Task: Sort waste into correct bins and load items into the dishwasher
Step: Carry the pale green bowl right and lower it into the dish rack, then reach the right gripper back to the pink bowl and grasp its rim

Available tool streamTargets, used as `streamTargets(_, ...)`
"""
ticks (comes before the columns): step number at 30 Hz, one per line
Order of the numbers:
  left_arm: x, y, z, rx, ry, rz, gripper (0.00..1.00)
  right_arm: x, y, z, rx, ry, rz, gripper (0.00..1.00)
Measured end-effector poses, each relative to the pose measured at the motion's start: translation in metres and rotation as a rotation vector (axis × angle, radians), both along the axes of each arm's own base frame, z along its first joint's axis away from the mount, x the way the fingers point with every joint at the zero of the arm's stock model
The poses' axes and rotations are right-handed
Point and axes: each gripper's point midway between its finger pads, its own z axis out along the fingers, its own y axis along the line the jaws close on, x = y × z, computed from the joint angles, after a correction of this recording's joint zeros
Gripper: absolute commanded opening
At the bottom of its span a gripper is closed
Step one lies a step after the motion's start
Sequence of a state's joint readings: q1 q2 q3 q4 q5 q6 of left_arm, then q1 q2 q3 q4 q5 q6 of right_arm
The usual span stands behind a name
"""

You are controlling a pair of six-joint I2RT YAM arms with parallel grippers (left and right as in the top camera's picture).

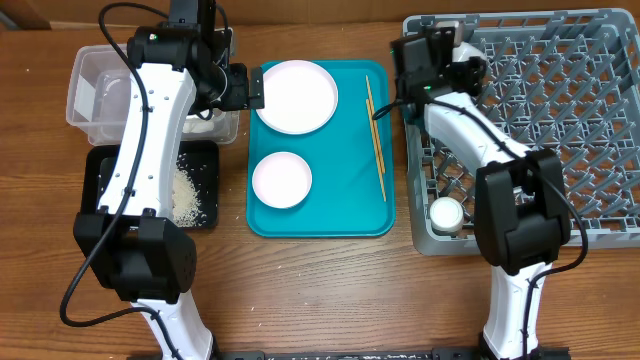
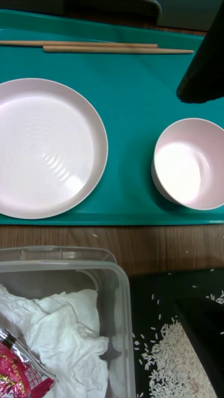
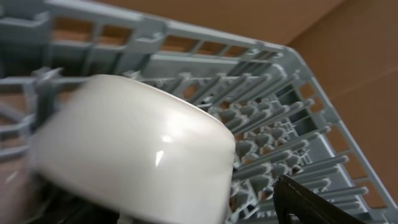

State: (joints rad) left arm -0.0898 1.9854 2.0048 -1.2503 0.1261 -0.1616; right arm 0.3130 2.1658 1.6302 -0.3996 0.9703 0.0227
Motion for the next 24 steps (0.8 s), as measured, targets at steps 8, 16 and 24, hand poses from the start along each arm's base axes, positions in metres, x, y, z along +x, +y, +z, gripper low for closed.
streamTargets(8, 0.000, 0.000, 0.000, 0.000, 0.000, 0.000, 1.00, -0.019, 0.034, -0.007, 0.193, 0.129, 0.134, 0.95)
streamTargets(16, 0.000, 0.000, 0.000, 0.000, 0.000, 0.000, 1.00, -0.046, 0.125, 0.053, 0.687, 0.168, 0.512, 1.00)
streamTargets(24, 0.000, 0.000, 0.000, 0.000, 0.000, 0.000, 1.00, -0.103, 0.197, 0.043, 1.051, 0.393, 0.738, 0.79)
